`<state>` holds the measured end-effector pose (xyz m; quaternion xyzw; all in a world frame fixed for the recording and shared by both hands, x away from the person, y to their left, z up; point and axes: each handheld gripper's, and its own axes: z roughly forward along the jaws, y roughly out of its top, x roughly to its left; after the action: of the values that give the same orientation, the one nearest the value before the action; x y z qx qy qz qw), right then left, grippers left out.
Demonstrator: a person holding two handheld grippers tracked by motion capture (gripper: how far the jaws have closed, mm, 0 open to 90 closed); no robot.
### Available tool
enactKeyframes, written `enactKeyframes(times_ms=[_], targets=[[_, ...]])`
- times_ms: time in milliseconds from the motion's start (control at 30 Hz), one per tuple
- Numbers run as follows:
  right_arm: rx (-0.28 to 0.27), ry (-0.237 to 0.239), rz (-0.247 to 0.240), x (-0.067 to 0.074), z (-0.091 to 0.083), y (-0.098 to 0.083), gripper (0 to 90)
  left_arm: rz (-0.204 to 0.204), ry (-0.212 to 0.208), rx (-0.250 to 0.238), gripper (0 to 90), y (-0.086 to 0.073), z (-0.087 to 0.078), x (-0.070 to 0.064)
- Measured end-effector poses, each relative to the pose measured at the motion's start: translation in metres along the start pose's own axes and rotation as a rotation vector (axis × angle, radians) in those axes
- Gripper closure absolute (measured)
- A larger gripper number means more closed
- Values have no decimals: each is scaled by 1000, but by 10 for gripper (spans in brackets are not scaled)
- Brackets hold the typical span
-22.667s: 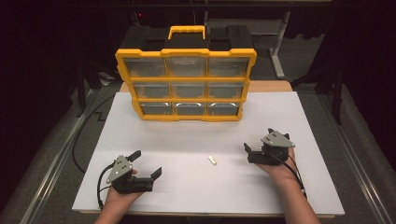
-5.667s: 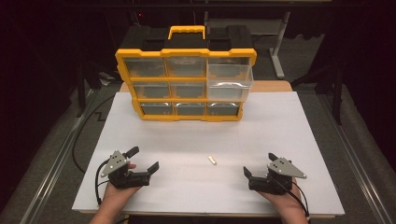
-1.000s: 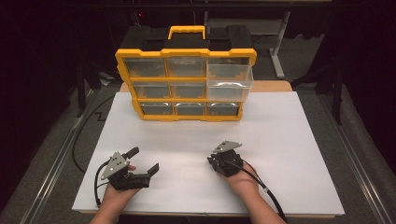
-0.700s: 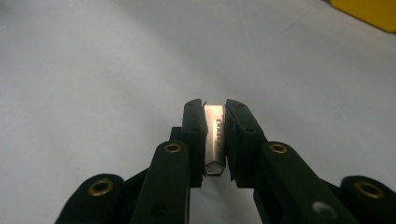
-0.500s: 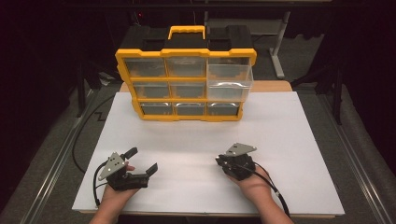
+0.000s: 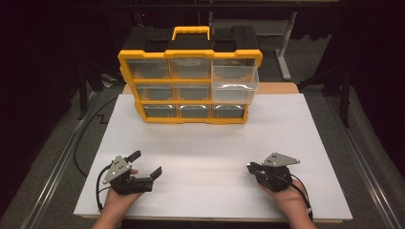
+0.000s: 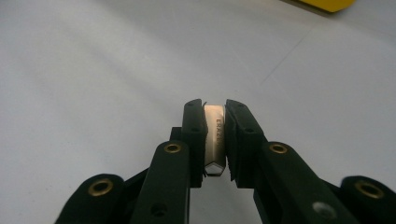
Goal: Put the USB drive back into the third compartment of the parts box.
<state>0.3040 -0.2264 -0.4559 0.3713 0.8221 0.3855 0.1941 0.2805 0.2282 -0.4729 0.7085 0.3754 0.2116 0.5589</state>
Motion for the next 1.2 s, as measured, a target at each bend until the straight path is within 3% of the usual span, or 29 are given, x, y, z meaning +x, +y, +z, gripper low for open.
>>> enactKeyframes(times_ms=[400,733,967,1200], targets=[[-13,-25,32,-18,-12,-4,802,-13,0,6,2,1,0,0],[-9,12,16,-18,-8,8,802,-22,3,8,2,1,2,2],[91,48,-35,-19,-1,22,802,-13,6,14,2,1,3,1],[165,95,-49,-24,4,35,802,-13,9,14,2,1,3,3]])
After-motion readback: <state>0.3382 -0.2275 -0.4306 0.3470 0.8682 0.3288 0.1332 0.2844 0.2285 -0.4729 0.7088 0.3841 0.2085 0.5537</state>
